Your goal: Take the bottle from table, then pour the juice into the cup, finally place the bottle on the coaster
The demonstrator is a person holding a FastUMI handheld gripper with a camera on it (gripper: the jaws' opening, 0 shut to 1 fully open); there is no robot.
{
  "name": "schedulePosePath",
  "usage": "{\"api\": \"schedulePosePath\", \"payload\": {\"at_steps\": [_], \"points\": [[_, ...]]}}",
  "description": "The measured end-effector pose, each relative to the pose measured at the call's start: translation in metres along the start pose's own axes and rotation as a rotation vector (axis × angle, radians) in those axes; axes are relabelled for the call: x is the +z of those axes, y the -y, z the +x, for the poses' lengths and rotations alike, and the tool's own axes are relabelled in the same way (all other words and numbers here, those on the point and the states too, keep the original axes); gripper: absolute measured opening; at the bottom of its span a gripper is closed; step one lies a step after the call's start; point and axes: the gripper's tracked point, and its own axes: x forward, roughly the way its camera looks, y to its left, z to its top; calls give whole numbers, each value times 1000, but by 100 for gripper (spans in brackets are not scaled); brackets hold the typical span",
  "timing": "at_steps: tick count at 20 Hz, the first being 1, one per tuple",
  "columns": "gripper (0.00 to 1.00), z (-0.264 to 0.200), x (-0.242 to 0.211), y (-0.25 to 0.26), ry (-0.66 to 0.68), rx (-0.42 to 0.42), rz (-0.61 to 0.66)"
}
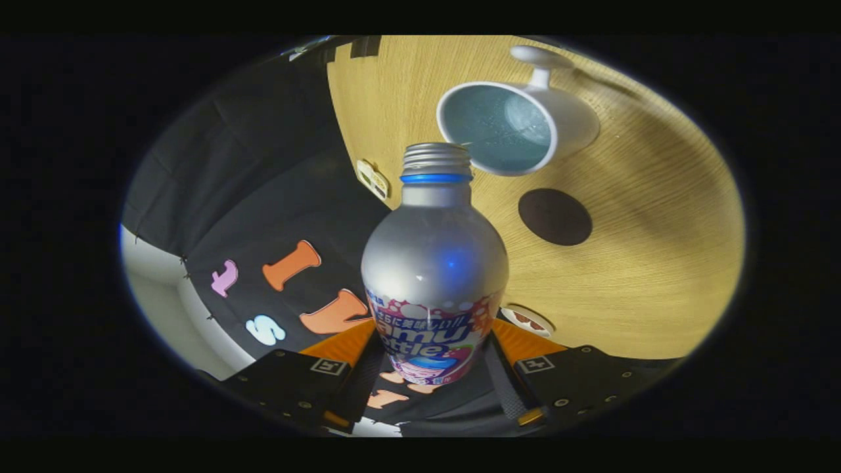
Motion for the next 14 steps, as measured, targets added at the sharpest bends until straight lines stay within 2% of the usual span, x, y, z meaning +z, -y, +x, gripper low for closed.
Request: {"api": "schedulePosePath", "payload": {"at_steps": [5,11,14], "points": [[78,1,2,9,6,-29,-53],[78,-1,16,23,40,-67,-232],[78,2,17,33,47,-91,-375]]}}
